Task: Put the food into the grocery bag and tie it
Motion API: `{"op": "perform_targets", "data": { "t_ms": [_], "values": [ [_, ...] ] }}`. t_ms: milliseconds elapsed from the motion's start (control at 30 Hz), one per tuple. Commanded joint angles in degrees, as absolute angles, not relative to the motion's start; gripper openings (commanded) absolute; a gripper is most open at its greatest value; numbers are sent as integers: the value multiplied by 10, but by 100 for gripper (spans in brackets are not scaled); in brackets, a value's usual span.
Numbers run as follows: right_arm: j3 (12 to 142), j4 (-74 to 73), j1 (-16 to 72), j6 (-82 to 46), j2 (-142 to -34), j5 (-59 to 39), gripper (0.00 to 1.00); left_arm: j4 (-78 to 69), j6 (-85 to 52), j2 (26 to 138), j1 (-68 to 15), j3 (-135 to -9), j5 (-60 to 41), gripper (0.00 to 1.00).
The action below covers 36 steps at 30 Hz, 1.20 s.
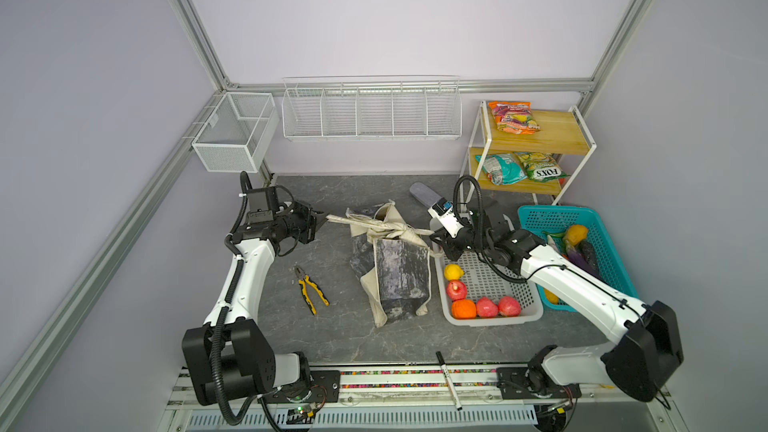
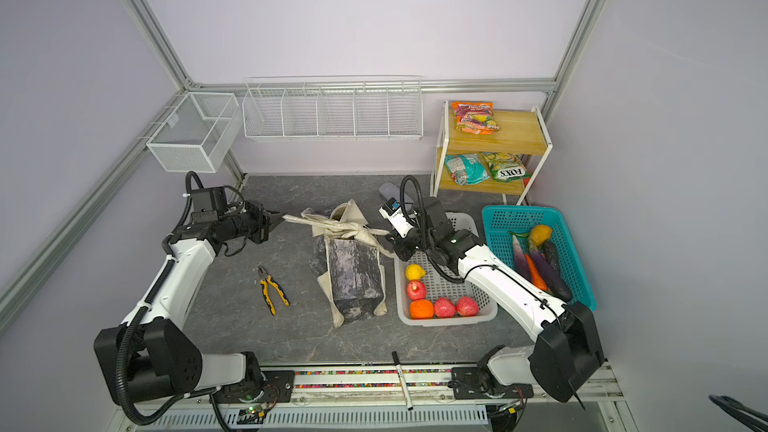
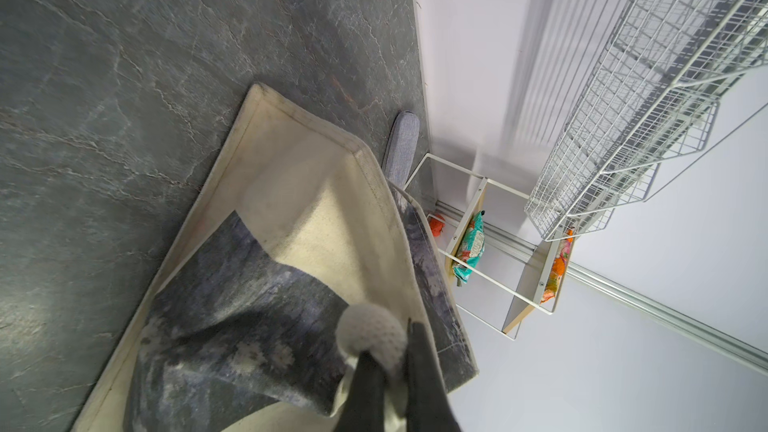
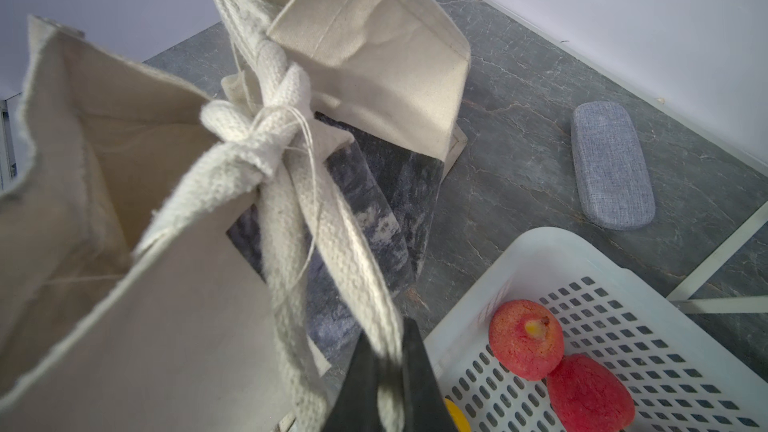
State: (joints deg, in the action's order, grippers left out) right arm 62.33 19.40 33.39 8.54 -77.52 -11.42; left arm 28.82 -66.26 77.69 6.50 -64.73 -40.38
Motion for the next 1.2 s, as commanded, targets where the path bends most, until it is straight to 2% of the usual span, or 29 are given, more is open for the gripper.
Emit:
{"op": "perform_targets", "data": {
  "t_ms": [0, 133, 267, 433, 767, 1000, 1167],
  "values": [
    [595, 397, 246, 63, -733, 101, 7, 186, -649, 793, 192, -693, -90, 0],
    [599, 395, 243, 58, -735, 96, 7, 182, -646, 799, 196, -696, -109, 0],
    [612, 375, 246, 65, -737, 39, 7, 171, -640, 797, 189, -688, -142, 0],
    [636, 335, 280, 95, -746, -44, 7, 165, -627, 778, 160, -674, -172, 0],
    [695, 317, 335, 146, -775, -92, 8, 132, -629, 732, 85, -655, -225, 0],
    [706, 319, 348, 159, -788, -117, 18, 152, -628, 707, 67, -655, -228, 6],
    [713, 314, 358, 156, -795, -126, 27, 172, -630, 693, 60, -650, -229, 18]
  ]
}}
